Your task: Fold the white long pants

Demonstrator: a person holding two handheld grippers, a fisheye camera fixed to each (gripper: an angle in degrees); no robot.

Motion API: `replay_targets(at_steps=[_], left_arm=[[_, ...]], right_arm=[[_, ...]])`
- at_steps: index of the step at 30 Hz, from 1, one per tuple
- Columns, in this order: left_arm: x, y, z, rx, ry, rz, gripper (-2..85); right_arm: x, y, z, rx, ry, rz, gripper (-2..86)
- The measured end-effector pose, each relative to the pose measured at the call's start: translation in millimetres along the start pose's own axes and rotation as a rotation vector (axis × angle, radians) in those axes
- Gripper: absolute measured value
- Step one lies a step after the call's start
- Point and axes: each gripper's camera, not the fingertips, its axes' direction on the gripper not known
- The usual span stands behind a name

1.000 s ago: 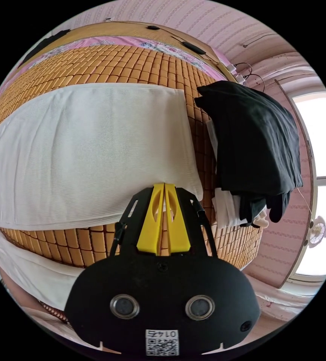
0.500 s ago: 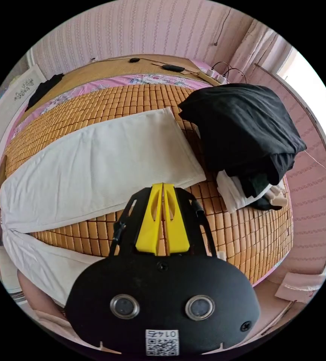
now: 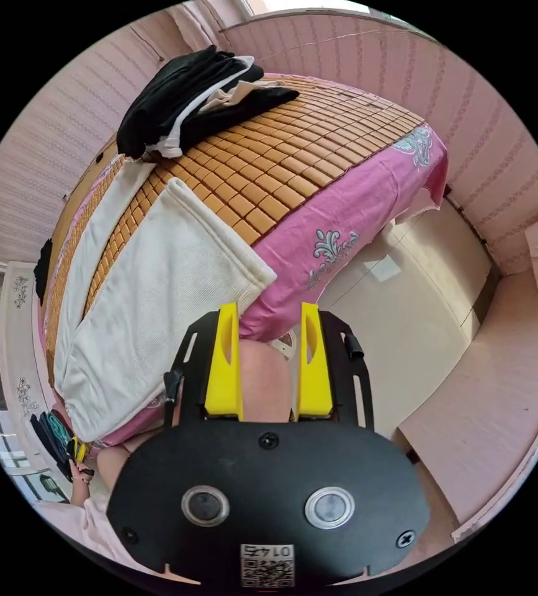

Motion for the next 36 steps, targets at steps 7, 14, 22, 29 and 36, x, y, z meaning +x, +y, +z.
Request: replay_targets(at_steps=[7, 14, 22, 29, 36], left_arm=[[-3, -14, 19, -0.126, -0.039, -0.012, 5.7], [-4, -8, -1, -0.095, -0.031, 0.058, 2.0], [-30, 26, -52, -0.027, 0.080, 0.084, 1.0], [-47, 65, -92, -0.014, 0.097, 0.088, 1.1], [3, 38, -117, 0.119, 0.254, 0.188, 1.9]], right_arm=[[-10, -17, -14, -0.031, -0.128, -0.078, 6.6], [-7, -11, -42, -0.009, -0.113, -0.148, 0.2], [42, 28, -88, 0.123, -0.297, -0.063, 0.2], [24, 40, -152, 0.249, -0.307, -0.239, 0.2], [-105, -28, -180, 0.309, -0.222, -0.581, 0.4]])
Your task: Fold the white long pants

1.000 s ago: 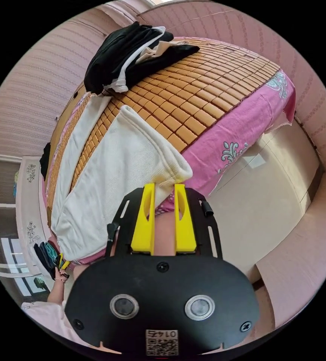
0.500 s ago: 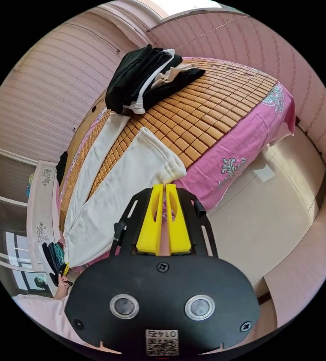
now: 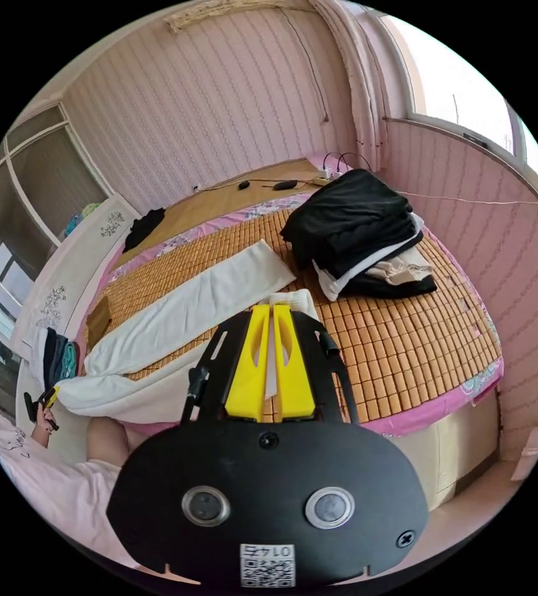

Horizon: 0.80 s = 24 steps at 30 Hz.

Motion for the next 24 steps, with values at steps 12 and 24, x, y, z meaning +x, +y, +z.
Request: replay_targets(at_steps=[12, 24], left_arm=[[77, -132, 172, -0.104, -0.207, 0.041, 7.5], [132, -71, 257, -0.325, -0.581, 0.208, 6.0]], right_arm=[[-43, -141, 213, -0.186, 0.100, 0.125, 5.6], [0, -74, 296, -0.302, 0.113, 0.334, 7.8]])
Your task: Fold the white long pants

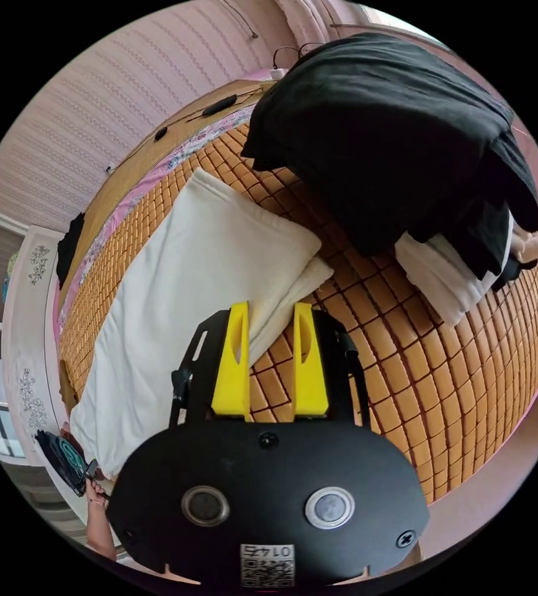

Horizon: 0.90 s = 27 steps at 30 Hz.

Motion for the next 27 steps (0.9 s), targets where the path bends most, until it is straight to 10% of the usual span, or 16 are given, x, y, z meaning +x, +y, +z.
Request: replay_targets(at_steps=[12, 18, 27], left_arm=[[55, 23, -17, -0.254, -0.153, 0.249, -0.6], [96, 65, -66, -0.032, -0.155, 0.235, -0.5], [305, 168, -92, -0.002, 0.112, 0.901, 6.0]], right_arm=[[98, 139, -79, 0.012, -0.074, -0.141, 4.1], [177, 247, -63, -0.135, -0.018, 0.041, 7.0], [227, 271, -54, 0.108, -0.099, 0.307, 7.7]])
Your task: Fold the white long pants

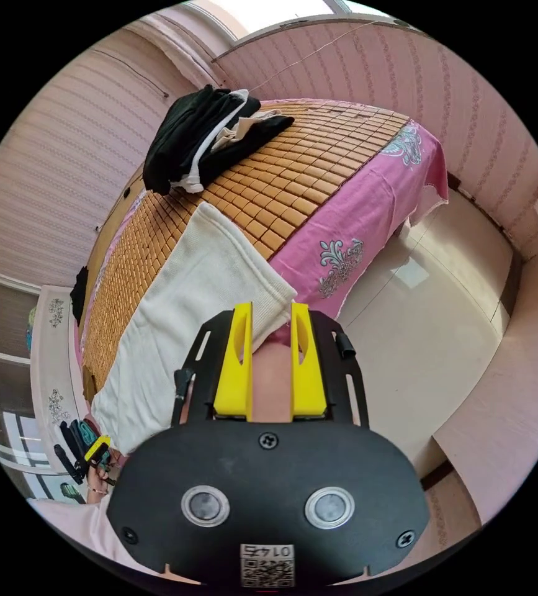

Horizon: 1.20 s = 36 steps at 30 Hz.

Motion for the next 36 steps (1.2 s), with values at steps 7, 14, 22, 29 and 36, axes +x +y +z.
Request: replay_targets(at_steps=[7, 14, 22, 29, 36], left_arm=[[126, -48, 78, -0.232, -0.202, 0.483, 8.8], [134, -34, 29, -0.136, -0.278, 0.580, 0.0], [117, -13, 62, -0.253, -0.159, 0.477, 4.5], [63, 23, 20, -0.148, -0.073, 0.268, 4.7], [-80, 130, -27, 0.014, -0.015, -0.244, 5.6]], right_arm=[[-51, -16, 3, 0.036, -0.086, -0.210, 1.5], [-28, -11, 9, 0.070, -0.148, -0.172, 1.5], [8, -2, 121, -0.089, 0.113, -0.052, 2.8], [-67, -26, 151, 0.059, 0.208, -0.369, 2.6], [-163, -55, 256, -0.046, 0.122, -0.632, 4.3]])
